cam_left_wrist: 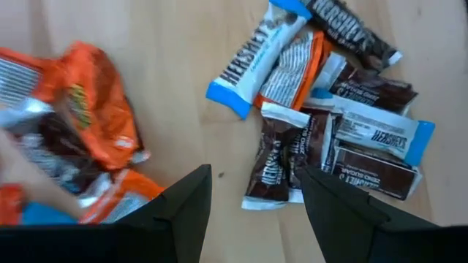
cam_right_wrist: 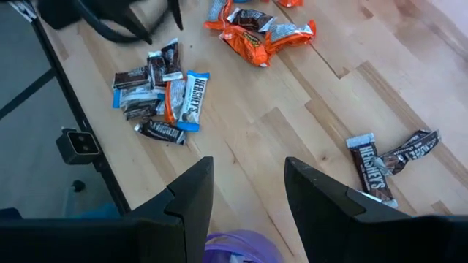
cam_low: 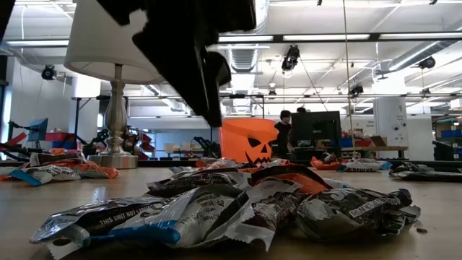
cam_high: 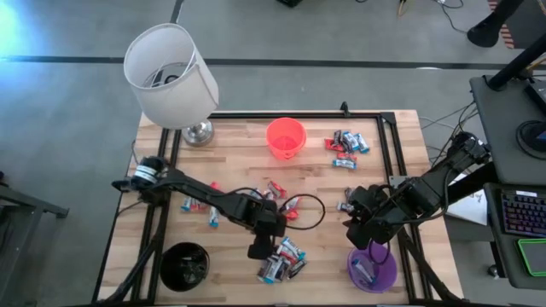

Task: Organize candy in baskets
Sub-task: Put the brown chocolate into the black bucket

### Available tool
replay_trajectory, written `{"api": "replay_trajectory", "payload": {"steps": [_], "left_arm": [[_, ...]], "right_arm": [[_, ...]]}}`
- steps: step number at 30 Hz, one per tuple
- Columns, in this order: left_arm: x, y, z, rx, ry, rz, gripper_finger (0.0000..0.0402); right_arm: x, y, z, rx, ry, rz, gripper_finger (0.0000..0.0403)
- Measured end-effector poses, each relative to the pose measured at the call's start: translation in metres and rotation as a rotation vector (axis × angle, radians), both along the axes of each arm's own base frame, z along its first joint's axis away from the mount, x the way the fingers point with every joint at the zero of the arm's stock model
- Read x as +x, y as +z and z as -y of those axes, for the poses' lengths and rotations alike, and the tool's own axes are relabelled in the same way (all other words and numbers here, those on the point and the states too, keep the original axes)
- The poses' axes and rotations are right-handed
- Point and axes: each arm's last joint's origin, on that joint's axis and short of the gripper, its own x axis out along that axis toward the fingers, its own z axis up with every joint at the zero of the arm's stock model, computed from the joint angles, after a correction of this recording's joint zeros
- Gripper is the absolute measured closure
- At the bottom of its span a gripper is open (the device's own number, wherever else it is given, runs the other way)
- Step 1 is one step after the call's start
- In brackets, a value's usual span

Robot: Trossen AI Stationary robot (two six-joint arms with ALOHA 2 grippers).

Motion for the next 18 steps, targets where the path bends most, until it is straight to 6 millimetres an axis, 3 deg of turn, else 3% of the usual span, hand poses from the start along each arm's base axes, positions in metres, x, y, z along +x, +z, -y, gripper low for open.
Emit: {"api": "replay_trajectory", "payload": {"steps": [18], "left_arm": [[0.012,-0.035,0.010,-0.079,-0.044,-0.037,0.0208]], "right_arm": [[0.000,0.000,0.000,0.001,-0.001,0.001,0.0243]]}}
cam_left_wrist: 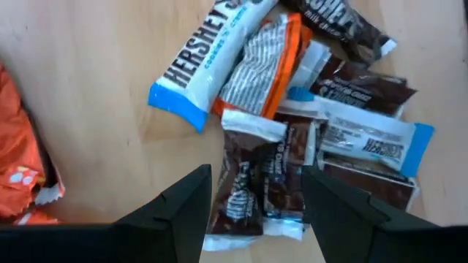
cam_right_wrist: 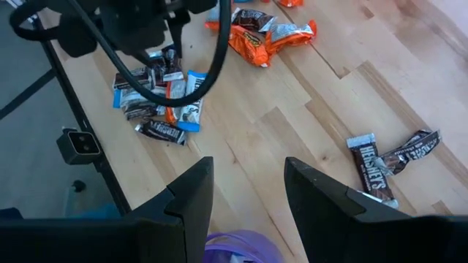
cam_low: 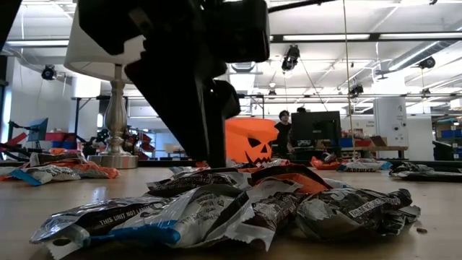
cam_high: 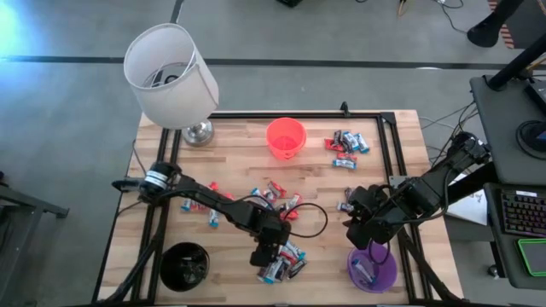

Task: Organize candy in baskets
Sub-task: Put the brown chocolate into the black bucket

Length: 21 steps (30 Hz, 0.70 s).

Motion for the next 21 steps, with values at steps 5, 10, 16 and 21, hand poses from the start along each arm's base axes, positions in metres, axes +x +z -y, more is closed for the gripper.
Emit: {"api": "replay_trajectory", "payload": {"steps": [5,10,16,21], "left_arm": [[0.002,-0.011,-0.001,0.017,0.006,-0.024,0.0213],[0.002,-0.014,-0.001,0.033,0.013,-0.026,0.0243],[0.002,-0.014,-0.001,0.035,0.012,-0.030,0.0302],[0.002,-0.014,-0.001,0.035,0.012,-0.030,0.0356]], "right_arm": [[0.000,0.000,0.000,0.005,-0.005,0.002,0.0243],[0.000,0.000,0.000,0.007,-0.005,0.004,0.0243],[0.000,0.000,-0.001,0.007,-0.003,0.004,0.0243],[0.000,0.000,-0.001,0.004,0.001,0.004,0.0243]]}}
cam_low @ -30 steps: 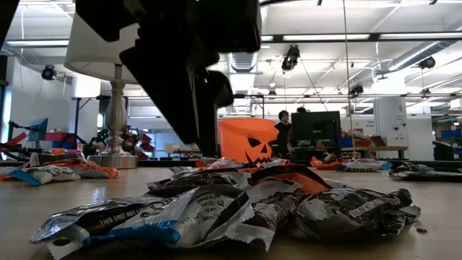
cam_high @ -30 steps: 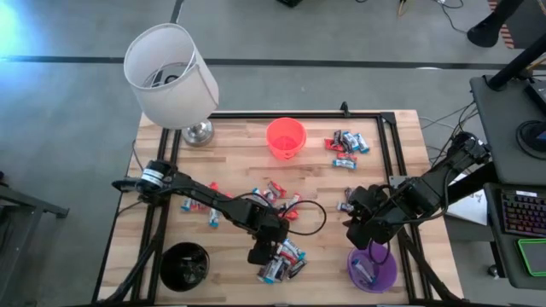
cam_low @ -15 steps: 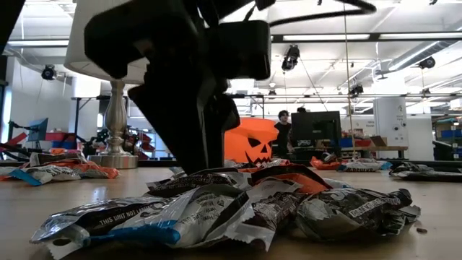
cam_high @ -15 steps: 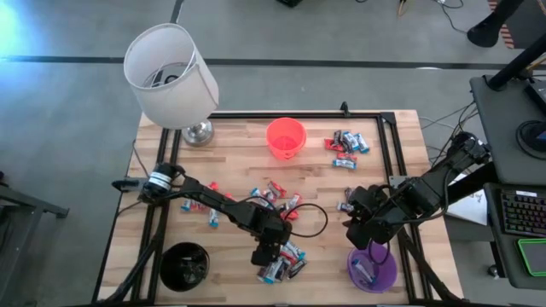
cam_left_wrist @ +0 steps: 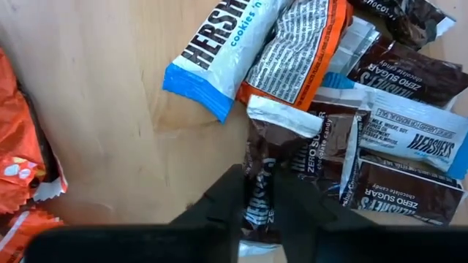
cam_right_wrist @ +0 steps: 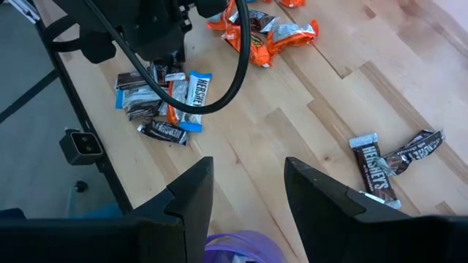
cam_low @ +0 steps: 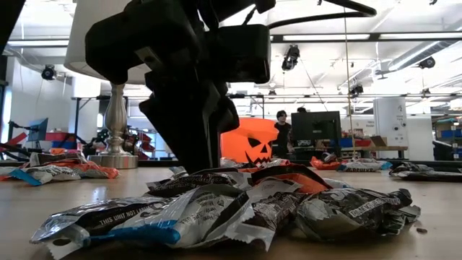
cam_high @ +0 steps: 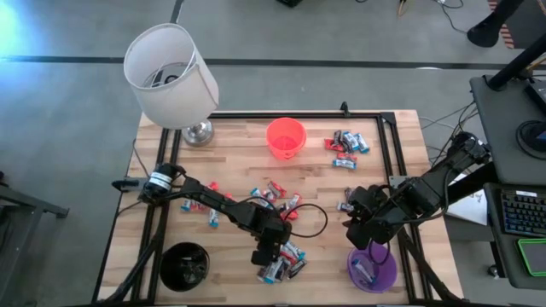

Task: Organize candy in baskets
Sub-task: Put the brown chocolate into the black bucket

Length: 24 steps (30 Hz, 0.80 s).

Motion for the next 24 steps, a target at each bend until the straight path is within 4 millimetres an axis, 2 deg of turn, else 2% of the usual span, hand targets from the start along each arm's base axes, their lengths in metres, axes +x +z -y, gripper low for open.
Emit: {"api": "replay_trajectory", "payload": {"steps": [4,13,24], "left_arm": [[0.000,0.000,0.000,-0.002,0.000,-0.001,0.0394],[-0.009,0.005,-0.002,0.005,-0.006,-0.073,0.0401],[-0.031,0.057,-0.010,-0.006,0.018,-0.067,0.0402]], "right_arm": [[0.000,0.000,0.000,-0.002,0.004,0.000,0.0243],[0.000,0.000,0.000,-0.012,0.019,-0.002,0.0243],[0.000,0.000,0.000,-0.026,0.038,-0.003,0.0243]]}}
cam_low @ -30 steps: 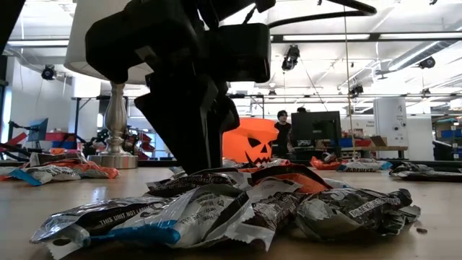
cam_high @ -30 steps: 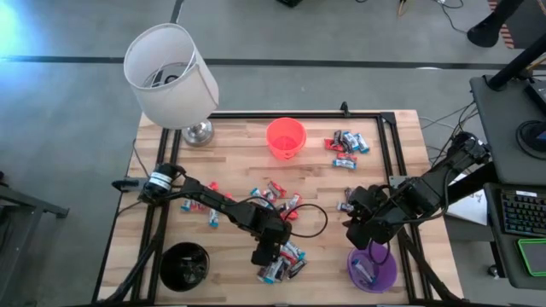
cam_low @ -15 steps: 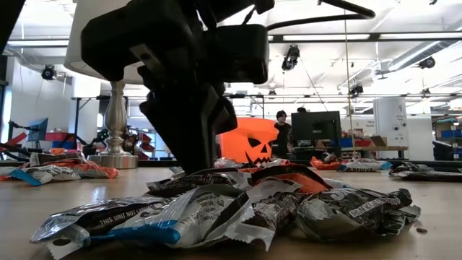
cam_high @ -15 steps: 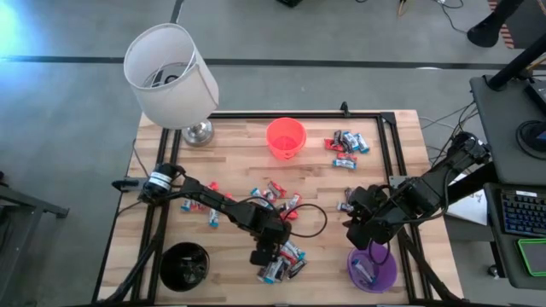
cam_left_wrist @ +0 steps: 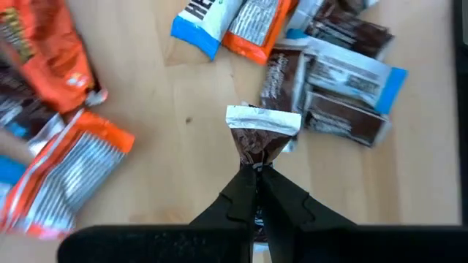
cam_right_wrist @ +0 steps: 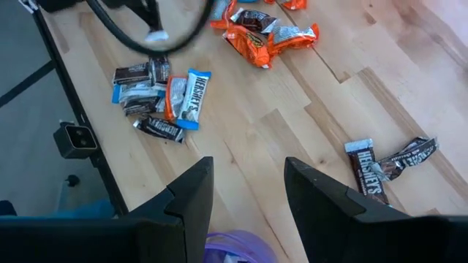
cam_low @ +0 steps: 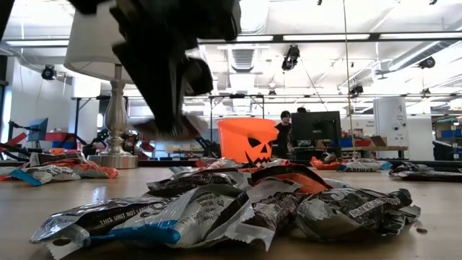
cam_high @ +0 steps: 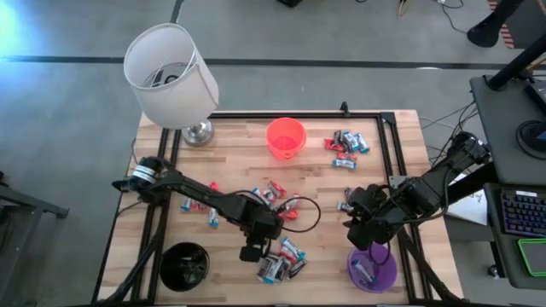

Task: Organize candy in baskets
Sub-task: Put the brown chocolate into the black bucket

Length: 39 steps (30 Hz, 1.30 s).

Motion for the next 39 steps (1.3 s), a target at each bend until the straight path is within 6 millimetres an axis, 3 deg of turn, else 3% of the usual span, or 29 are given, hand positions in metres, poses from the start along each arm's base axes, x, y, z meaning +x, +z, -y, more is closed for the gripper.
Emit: {"api": "replay_trajectory", "payload": {"steps": [16,27,33,39], "left_arm": [[-0.050,0.065,-0.004,-0.016,0.050,-0.038,0.0401],[-0.082,0.080,0.023,-0.013,0.060,-0.084,0.0401],[-0.110,0.083,0.037,0.041,0.075,-0.211,0.0401],[-0.134,0.099,0.050,0.021,0.114,-0.187,0.0401]], "right_arm": [[0.000,0.000,0.000,-0.010,0.013,-0.004,0.0243],[0.000,-0.003,0.000,-0.011,0.003,-0.012,0.0243],[0.000,-0.005,0.000,-0.004,-0.014,-0.016,0.0243],[0.000,-0.006,0.000,-0.007,-0.014,-0.019,0.0243]]}}
